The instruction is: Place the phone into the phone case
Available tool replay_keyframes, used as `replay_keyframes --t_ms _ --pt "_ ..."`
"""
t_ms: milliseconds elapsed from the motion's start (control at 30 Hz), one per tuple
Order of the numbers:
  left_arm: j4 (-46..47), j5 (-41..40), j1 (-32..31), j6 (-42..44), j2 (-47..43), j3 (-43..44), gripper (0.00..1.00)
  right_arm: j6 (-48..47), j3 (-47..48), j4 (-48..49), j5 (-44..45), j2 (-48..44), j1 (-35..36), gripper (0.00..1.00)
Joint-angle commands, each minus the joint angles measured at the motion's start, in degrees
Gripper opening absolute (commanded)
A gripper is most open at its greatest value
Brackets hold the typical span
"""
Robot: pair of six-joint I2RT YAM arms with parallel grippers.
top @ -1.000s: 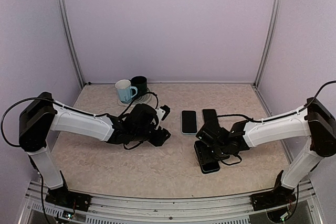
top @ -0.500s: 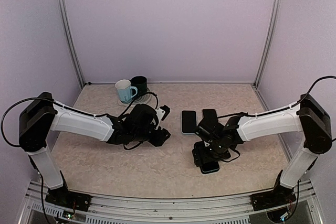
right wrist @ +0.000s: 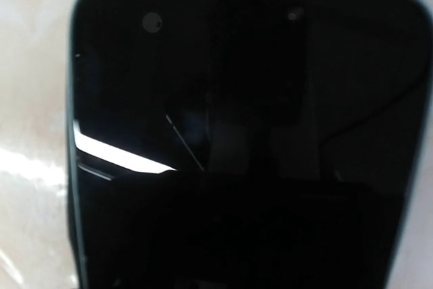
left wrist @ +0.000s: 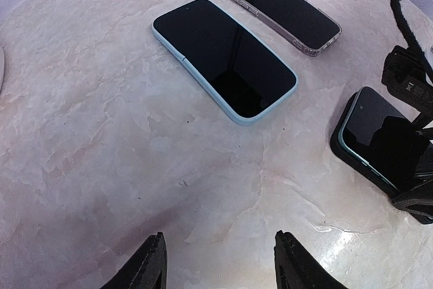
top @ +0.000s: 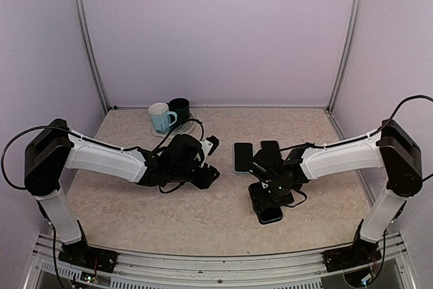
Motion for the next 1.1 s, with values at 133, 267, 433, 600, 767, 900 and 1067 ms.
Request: replay_keyframes --t_ms 133,267,433,600,767,900,1067 --pt "-2.15 -0.14 0.48 0.0 0.13 4.14 0.54 -1.22 -2.72 2.98 0.62 -1.97 -0.11 0.56" --pt "-3.74 3.65 1.07 -2.08 2.95 8.34 0.55 -2.72 -3.54 7.01 1.69 -5.65 0.34 0.52" --pt "-1.13 13.31 2.45 -8.04 7.31 12.01 0.54 -3.3 -7.76 14.34 2.49 -7.33 0.34 0.46" --pt "0.76 20.75 3.87 -14.42 12.56 16.67 0.54 -2.56 -7.42 14.3 2.38 -4.4 0.12 0.45" --pt "6.42 24.98 4.61 -19.35 15.42 16.54 0.63 -2.89 -12.77 22.86 2.84 -8.7 0.21 0.43" --pt "9.79 27.25 4.98 -24.44 16.96 15.72 0.69 -3.45 -12.24 20.4 2.9 -6.74 -0.44 0.44" --pt "7.83 26.16 4.99 -24.04 18.11 16.46 0.7 -3.09 -5.46 8.45 0.74 -1.77 -0.44 0.6"
